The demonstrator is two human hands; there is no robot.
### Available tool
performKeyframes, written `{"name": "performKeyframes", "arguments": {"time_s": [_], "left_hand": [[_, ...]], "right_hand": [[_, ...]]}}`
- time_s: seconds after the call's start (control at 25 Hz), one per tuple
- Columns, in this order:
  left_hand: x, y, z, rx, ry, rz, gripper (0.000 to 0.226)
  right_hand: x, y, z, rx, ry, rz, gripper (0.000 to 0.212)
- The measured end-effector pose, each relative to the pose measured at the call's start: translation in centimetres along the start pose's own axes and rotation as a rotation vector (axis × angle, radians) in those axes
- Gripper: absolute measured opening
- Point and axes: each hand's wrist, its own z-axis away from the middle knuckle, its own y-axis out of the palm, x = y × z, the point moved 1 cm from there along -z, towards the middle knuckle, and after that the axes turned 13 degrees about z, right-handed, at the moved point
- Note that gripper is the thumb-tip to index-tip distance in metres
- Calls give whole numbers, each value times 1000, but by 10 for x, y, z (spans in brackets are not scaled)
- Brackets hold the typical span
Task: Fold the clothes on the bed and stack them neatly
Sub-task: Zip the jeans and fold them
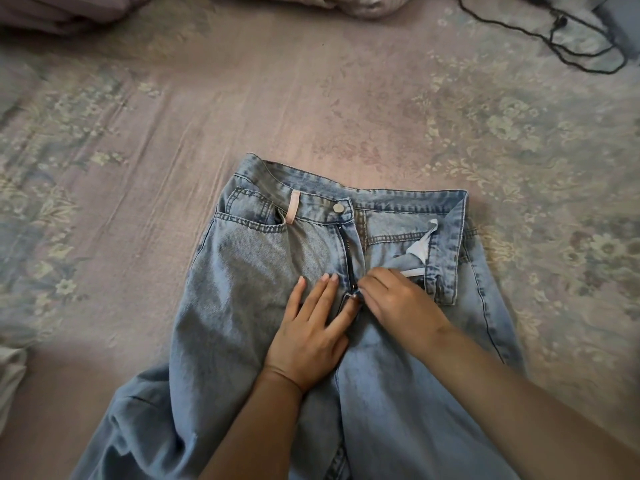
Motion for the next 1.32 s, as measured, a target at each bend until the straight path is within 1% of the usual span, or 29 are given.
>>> {"name": "performKeyframes", "arguments": {"time_s": [0.08, 0.16, 0.2, 0.28, 0.32, 0.48, 0.56, 0.72, 0.8, 0.88, 0.96, 1.04, 1.16, 1.24, 1.32], "left_hand": [[0, 1, 0, -3, -7, 15, 43], [0, 2, 1, 5, -19, 7, 48], [0, 2, 1, 15, -24, -9, 50], [0, 2, 2, 37, -25, -32, 51], [0, 2, 2, 43, -22, -34, 49], [1, 3, 1, 35, -25, -27, 51], [1, 4, 1, 36, -34, -12, 52], [1, 4, 1, 35, -35, -13, 50], [0, 3, 0, 40, -42, -12, 50], [0, 4, 0, 43, -48, -8, 50], [0, 6, 0, 37, -54, -2, 51], [2, 6, 0, 13, -67, 13, 53], [-1, -1, -5, -14, -110, 33, 52], [-5, -9, -15, -46, -149, 91, 42], [-7, -13, -29, -80, -150, 120, 28]], "right_hand": [[2, 0, -4, 14, 108, -148, 5], [4, 2, -6, 44, 219, -255, 6], [5, 2, -7, 36, 271, -254, 7], [8, 1, -11, 28, 322, -159, 6], [11, 0, -13, 31, 303, -95, 6], [16, -3, -20, 66, 90, 213, 12], [15, -4, -20, 39, 85, 282, 12], [20, -1, -19, -16, 215, 245, 19], [21, -2, -21, -46, 267, 224, 18], [18, -5, -22, -86, 253, 234, 15], [15, -4, -23, -52, 210, 234, 13], [18, -2, -26, 22, 256, 167, 8], [34, -1, -25, 49, 501, -22, 7], [38, -2, -18, 13, 613, -247, 3], [28, 0, -12, 12, 601, -392, 10]]}}
